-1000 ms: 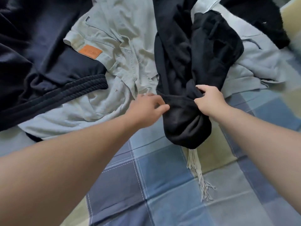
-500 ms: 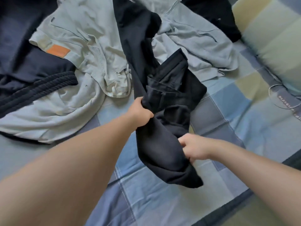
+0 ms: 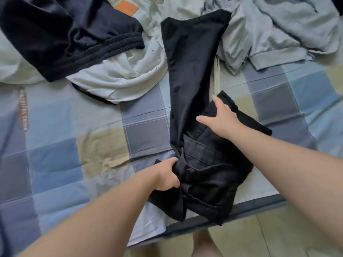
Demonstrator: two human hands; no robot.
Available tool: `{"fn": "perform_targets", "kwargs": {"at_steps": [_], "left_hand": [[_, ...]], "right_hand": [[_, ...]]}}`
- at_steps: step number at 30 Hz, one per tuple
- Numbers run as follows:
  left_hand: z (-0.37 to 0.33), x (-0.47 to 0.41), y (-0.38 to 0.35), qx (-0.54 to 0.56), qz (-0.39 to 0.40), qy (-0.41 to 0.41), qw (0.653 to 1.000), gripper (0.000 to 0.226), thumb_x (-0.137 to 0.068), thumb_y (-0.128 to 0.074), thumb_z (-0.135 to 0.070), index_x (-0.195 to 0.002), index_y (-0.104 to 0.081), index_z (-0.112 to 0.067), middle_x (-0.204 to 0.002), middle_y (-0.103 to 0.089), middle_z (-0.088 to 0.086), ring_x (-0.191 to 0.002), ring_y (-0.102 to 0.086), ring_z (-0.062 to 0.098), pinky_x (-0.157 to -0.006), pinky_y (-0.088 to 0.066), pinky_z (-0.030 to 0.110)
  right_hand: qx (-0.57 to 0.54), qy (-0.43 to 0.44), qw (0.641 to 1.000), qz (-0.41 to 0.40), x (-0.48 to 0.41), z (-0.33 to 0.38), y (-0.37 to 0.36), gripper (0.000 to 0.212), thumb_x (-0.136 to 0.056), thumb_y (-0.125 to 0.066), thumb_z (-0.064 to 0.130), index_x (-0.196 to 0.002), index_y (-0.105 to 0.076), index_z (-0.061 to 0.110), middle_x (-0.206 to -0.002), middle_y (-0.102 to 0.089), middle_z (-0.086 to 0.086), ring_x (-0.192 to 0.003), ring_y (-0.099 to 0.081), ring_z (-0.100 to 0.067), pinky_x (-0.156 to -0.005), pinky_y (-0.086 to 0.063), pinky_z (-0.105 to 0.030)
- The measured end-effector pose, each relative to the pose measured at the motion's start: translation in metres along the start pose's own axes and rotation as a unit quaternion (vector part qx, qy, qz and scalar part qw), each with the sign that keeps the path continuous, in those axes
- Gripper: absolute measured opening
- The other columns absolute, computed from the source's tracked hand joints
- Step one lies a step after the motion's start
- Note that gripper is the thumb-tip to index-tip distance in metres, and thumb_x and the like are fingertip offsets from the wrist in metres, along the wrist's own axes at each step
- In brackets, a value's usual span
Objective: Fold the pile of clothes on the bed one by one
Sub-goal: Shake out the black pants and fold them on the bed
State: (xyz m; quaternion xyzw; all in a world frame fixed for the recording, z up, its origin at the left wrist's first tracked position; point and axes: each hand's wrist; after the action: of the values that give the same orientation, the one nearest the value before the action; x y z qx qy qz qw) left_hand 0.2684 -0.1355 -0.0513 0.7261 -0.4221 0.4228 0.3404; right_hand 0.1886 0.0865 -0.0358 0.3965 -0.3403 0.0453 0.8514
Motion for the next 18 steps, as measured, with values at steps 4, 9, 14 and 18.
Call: {"fn": "perform_targets", "kwargs": {"at_steps": [4,9,14,18], "left_hand": [[0.029,0.012,-0.01,0.025,0.026,0.013,0.999,0.071,-0.085,-0.071,-0.025,-0.145,-0.038,-0.041,-0.136,-0.056,-0.008,-0.116,-0.055,0.02,-0.102,-0.043,0.035],[0.037,0.005,-0.005,0.007,0.022,0.015,1.0,0.061,-0.079,-0.079,-0.038,-0.132,-0.051,-0.04,-0.13,-0.06,-0.012,-0.117,-0.058,0.017,-0.104,-0.045,0.037],[0.034,-0.01,0.01,0.06,-0.038,0.022,0.997,0.051,-0.064,-0.083,-0.066,-0.098,-0.064,-0.033,-0.101,-0.062,-0.017,-0.091,-0.06,0.003,-0.083,-0.048,0.025],[0.023,-0.02,0.016,0.056,-0.06,0.034,0.996,0.065,-0.054,-0.084,-0.069,-0.1,-0.062,-0.03,-0.101,-0.06,-0.015,-0.09,-0.059,0.005,-0.076,-0.044,0.026]], "right_hand": [[0.152,-0.057,0.987,0.023,-0.005,0.005,-0.039,0.096,-0.08,-0.059,0.077,-0.157,-0.017,0.039,-0.158,-0.033,-0.007,-0.142,-0.029,-0.041,-0.11,-0.03,-0.055],[0.181,-0.01,0.981,-0.072,-0.029,0.017,-0.052,0.095,-0.076,-0.048,0.086,-0.149,-0.037,0.026,-0.145,-0.047,-0.01,-0.134,-0.04,-0.037,-0.105,-0.031,-0.053],[0.075,-0.041,0.996,-0.019,-0.059,0.045,-0.052,0.11,-0.065,-0.042,0.096,-0.145,-0.039,0.02,-0.144,-0.048,-0.008,-0.135,-0.042,-0.036,-0.107,-0.031,-0.052],[-0.036,-0.101,0.994,0.017,-0.083,0.065,-0.049,0.103,-0.068,-0.058,0.083,-0.143,-0.042,0.014,-0.141,-0.05,-0.009,-0.127,-0.05,-0.035,-0.104,-0.042,-0.044]]}}
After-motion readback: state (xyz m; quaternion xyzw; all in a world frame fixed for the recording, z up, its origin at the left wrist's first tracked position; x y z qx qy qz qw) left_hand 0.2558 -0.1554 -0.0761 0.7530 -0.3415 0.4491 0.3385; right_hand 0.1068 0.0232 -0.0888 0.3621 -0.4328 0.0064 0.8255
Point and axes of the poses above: each hand's wrist, its own x-axis away from the middle knuckle, its own y-axis out of the back of the hand, z = x × y
